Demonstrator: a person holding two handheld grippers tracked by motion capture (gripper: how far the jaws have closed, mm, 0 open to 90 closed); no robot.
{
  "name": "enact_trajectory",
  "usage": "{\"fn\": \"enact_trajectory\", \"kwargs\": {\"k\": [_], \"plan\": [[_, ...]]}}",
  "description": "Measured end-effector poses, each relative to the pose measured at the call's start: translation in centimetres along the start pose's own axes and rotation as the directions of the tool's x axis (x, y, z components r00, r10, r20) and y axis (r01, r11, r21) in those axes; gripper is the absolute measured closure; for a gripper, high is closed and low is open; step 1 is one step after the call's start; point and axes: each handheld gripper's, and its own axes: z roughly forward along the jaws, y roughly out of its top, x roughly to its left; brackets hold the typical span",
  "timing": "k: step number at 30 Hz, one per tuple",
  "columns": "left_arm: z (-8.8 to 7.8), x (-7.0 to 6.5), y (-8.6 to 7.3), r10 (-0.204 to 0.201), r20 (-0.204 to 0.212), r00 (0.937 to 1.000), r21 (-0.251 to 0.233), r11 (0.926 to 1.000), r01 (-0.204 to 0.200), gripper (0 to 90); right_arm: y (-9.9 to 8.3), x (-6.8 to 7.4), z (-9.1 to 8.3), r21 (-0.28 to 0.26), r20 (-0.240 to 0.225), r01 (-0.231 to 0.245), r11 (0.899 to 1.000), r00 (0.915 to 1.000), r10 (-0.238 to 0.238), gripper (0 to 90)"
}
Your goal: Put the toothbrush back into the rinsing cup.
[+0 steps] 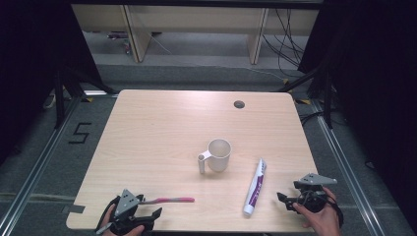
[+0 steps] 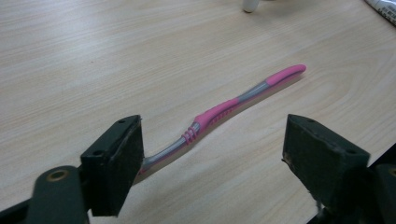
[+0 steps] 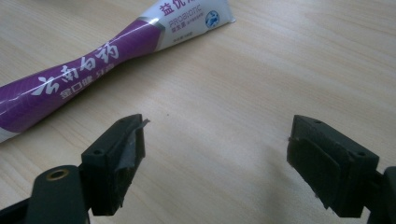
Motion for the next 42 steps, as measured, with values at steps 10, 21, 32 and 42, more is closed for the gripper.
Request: {"fn": "enact_trajectory", "kwargs": {"k": [10,21,32,42], "plan": [[-0.6,-0.6,-0.2,0.051,0.016,0.9986,-0.037,0.9980,-0.050,72.9,0.0,-0.1,0.1,-0.005,-0.002,0.033,0.999,0.9995,-0.033,20.8],[1.0,-1.8,0.6,0.087,0.041,0.9953,-0.010,0.9962,-0.087,89.9,0.2,0.2,0.3,0.016,-0.032,0.043,0.999,0.9986,-0.042,22.2],[1.9,-1.5,0.3,0.070,0.008,0.9975,0.082,0.9941,-0.070,89.9,0.2,0.4,0.3,0.006,-0.021,0.041,0.999,0.9990,-0.040,22.9],[1.0,0.8,-0.4,0.075,-0.087,0.9934,0.117,0.9911,-0.064,89.9,0.2,0.5,0.5,-0.011,-0.057,0.046,0.999,0.9973,-0.047,23.3]]}}
